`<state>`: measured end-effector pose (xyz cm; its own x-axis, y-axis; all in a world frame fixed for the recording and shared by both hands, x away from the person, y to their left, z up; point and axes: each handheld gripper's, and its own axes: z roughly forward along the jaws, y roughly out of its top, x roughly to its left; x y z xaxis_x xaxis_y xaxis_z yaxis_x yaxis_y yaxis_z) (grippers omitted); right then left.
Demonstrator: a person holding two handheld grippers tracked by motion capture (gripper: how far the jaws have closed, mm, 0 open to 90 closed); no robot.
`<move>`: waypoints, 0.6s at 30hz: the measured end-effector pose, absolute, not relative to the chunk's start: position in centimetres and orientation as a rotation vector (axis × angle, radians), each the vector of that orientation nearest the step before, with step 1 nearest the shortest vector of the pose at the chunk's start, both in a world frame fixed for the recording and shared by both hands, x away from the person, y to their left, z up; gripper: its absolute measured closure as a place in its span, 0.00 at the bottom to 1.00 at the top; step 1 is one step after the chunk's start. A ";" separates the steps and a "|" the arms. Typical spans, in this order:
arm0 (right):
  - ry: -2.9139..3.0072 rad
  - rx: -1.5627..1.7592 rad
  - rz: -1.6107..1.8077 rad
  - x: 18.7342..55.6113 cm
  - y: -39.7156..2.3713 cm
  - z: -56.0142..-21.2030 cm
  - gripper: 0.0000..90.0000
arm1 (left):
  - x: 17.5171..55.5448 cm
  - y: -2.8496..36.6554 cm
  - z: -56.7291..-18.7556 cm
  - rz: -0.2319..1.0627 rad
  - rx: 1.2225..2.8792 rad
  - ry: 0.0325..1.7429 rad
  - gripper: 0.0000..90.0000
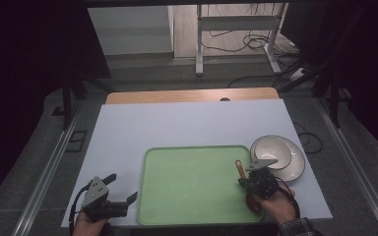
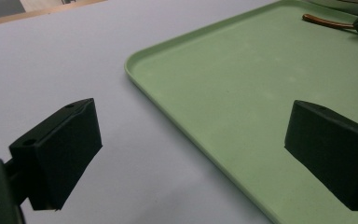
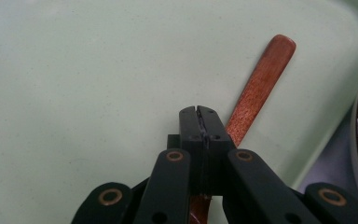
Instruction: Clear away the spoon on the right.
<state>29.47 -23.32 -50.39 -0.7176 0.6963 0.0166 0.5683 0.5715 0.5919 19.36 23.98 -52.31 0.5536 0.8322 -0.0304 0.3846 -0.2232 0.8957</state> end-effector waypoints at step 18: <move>2.559 1.088 0.856 29.9 -23.9 -50.3 1.00 | 19.3 23.9 -52.3 0.586 1.831 0.996 0.04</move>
<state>29.89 -23.95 -50.34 -0.6971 0.7168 0.0150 0.5816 0.5531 0.5965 19.34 23.92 -52.30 0.5558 0.8310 -0.0236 0.3823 -0.2303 0.8949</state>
